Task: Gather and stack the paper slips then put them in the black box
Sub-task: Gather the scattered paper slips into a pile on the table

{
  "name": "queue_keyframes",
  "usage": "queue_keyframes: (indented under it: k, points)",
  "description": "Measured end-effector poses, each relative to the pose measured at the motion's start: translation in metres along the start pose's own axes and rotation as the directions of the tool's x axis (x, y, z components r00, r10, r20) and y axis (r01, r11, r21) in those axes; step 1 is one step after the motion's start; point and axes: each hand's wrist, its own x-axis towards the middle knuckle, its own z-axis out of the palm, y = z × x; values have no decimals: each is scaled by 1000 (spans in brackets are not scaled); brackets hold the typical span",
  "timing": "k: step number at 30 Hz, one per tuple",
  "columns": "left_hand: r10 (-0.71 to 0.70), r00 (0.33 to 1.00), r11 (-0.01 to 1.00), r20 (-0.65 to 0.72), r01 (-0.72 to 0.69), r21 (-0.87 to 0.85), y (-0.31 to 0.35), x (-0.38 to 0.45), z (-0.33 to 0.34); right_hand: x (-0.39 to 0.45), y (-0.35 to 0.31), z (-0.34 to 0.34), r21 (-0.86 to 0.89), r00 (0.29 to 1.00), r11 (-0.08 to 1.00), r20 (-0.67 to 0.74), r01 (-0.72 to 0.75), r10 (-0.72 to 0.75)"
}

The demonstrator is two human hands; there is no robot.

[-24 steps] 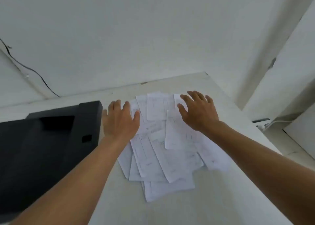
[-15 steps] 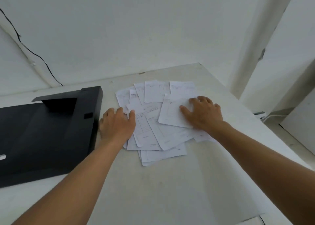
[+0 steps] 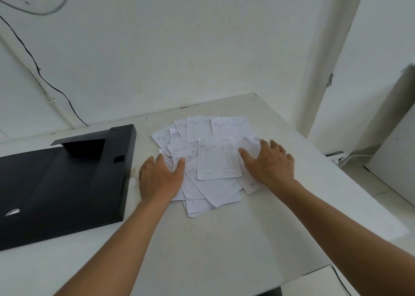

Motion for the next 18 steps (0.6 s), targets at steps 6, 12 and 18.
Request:
queue_keyframes:
  k: [6,12,18]
  points:
    - [97,995,993,2,-96,-72,29,-11,11,-14,-21,17,45,978,977,17,207,-208]
    - [95,991,986,-92,-81,145,7,-14,7,-13,4,0,-107,996,994,-77,31,-40]
    - [114,990,992,-88,-108,73,21,-24,15,-21,-12,10,-50,974,974,-34,222,-223]
